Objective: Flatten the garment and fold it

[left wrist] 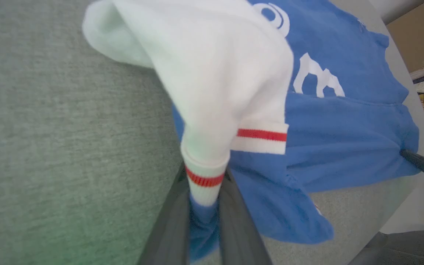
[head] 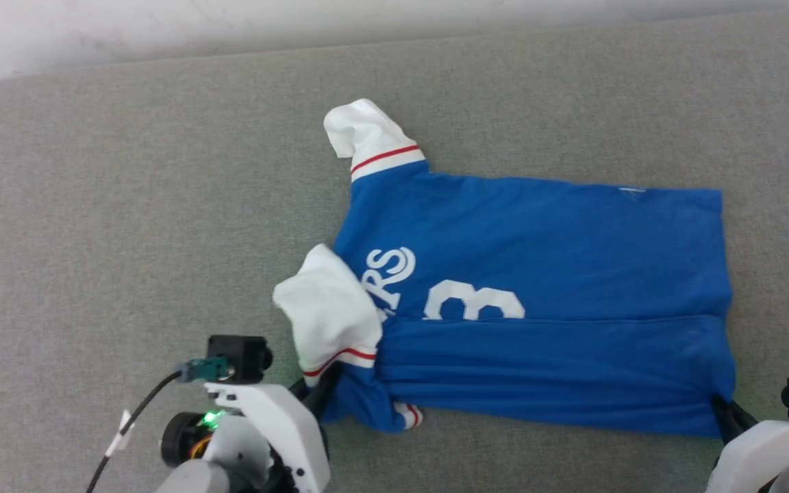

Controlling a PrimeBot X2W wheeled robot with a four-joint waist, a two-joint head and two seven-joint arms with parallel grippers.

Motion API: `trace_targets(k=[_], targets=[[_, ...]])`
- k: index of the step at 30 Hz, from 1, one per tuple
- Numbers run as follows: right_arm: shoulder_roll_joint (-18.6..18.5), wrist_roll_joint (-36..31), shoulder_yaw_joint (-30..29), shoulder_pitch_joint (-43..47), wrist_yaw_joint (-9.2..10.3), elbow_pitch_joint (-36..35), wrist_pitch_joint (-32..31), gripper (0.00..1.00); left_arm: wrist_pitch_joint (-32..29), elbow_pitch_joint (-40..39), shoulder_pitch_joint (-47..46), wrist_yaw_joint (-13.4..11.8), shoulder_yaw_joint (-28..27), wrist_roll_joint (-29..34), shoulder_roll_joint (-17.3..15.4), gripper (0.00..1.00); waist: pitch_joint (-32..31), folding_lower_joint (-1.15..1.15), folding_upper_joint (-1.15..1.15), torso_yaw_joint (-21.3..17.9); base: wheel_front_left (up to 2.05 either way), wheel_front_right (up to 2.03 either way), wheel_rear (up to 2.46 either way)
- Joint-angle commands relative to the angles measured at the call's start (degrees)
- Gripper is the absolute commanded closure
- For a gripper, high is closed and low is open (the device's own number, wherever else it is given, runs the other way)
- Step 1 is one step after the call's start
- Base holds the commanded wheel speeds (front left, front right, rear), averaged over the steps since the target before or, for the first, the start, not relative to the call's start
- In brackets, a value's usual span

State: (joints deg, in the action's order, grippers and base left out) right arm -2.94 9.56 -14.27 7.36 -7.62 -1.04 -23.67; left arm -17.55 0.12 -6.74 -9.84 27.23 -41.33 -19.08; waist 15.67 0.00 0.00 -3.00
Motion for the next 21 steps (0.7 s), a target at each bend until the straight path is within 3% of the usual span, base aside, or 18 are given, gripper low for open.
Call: trace_targets(k=[1, 12, 21], targets=[[0.1, -0.4, -0.1, 0.1, 0.13, -0.4, -0.1, 1.0, 0.4, 0.5, 1.2, -1.5, -1.4, 0.1, -1.8, 1.0, -0.4, 0.0, 0.0, 0.4, 0.0, 0.0, 0.0], [0.1, 0.2, 2.0, 3.9, 0.13, -6.9, -4.6, 1.0, 0.6, -4.3, 10.0, -4.6, -2.7, -2.3, -2.5, 1.0, -2.6, 0.0, 0.0, 2.5, 0.0, 0.0, 0.0], [0.1, 0.5, 1.0, 8.3, 0.13, -10.4, -11.1, 1.0, -0.6, -8.2, 16.1, -5.4, -2.3, -4.4, -3.4, 1.0, -3.6, 0.0, 0.0, 3.6, 0.0, 0.0, 0.0]])
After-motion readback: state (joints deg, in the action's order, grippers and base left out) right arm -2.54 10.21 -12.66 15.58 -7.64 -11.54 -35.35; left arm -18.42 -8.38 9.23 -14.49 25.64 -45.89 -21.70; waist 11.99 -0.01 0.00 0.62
